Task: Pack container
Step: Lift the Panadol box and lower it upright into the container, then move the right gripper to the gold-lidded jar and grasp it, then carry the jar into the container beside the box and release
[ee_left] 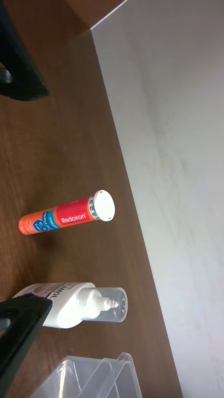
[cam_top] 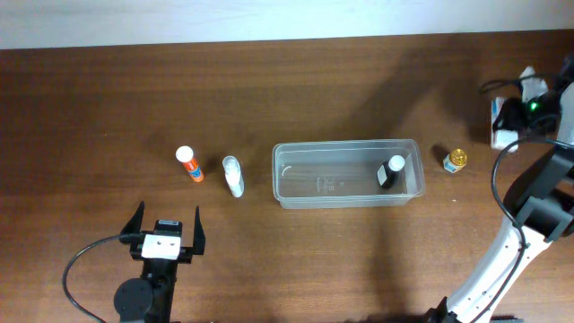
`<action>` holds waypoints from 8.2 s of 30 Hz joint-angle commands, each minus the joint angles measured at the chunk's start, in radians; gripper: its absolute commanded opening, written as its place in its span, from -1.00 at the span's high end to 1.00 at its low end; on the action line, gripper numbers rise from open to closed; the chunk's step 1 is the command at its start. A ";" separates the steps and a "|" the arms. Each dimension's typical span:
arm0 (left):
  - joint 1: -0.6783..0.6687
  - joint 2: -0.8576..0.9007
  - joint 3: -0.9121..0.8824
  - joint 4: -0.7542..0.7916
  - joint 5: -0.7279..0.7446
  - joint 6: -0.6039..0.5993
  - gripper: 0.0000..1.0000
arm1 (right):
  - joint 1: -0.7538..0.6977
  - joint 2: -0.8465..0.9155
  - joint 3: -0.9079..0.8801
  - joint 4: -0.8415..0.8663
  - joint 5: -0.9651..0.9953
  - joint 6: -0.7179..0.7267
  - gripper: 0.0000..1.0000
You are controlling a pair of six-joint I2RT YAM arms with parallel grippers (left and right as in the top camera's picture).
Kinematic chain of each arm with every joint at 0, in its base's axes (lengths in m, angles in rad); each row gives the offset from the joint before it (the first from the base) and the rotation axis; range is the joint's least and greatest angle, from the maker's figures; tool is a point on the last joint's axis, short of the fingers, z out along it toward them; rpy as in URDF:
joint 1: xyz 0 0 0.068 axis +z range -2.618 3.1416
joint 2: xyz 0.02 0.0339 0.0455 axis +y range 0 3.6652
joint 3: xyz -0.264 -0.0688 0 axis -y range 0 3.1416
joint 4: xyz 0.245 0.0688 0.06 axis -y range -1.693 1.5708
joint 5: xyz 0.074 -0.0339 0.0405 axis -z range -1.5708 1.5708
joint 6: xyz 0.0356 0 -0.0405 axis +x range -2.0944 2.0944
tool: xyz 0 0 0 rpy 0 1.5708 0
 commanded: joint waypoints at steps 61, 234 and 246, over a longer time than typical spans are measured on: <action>0.006 -0.005 -0.004 -0.002 0.014 0.012 -1.00 | 0.837 -0.654 -0.530 -0.093 0.298 0.504 0.07; 0.006 -0.005 -0.004 -0.002 0.014 0.012 -0.99 | 0.232 -0.356 -0.477 0.016 0.185 0.485 0.43; 0.006 -0.005 -0.004 -0.002 0.014 0.012 -0.99 | 0.279 -0.526 -0.341 -0.214 0.108 0.444 0.48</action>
